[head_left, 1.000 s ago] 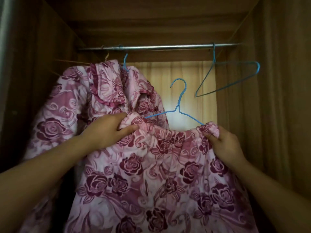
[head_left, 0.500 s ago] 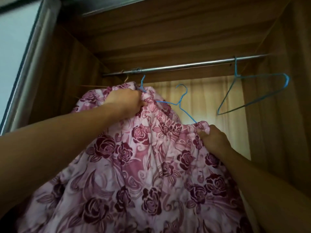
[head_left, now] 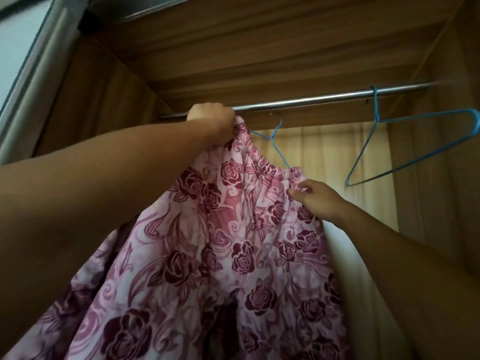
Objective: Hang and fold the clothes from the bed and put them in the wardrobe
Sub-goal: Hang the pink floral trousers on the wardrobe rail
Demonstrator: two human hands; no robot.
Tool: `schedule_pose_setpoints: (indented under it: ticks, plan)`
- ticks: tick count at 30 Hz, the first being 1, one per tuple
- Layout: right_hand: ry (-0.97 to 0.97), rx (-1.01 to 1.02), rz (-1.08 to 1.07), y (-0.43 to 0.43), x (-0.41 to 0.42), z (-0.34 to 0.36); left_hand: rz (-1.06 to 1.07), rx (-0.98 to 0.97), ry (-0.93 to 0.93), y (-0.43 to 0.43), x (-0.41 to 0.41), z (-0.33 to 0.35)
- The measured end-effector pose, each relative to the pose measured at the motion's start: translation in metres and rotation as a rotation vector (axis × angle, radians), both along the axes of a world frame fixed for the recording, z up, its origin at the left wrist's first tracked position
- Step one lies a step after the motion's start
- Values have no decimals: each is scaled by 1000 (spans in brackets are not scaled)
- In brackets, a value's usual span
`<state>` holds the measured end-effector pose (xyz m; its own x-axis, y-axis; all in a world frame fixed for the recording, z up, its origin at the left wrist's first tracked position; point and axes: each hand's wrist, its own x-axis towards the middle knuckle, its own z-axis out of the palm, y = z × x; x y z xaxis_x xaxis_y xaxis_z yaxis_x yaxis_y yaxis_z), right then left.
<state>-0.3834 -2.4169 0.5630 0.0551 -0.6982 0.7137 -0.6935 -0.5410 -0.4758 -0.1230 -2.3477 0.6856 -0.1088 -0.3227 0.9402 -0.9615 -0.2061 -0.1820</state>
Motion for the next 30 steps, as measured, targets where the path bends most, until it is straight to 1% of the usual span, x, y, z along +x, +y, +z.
schedule_pose_setpoints:
  ticks: [4, 9, 15, 23, 27, 30]
  plan:
    - [-23, -61, 44, -1, 3, -4, 27, -5, -28, -8, -12, 9]
    - [5, -107, 31, -7, 0, -11, 58, -13, 17, -12, -4, 14]
    - [60, -65, -4, -16, 2, -16, 74, -65, 104, 12, 26, 18]
    - [79, -35, 33, -11, 30, -31, 147, -10, 94, 31, 41, -12]
    - [79, -22, 57, -8, 44, -39, 109, 61, 106, 44, 33, -22]
    - [74, -50, 73, -4, 51, -46, -32, 122, 121, 59, 25, -24]
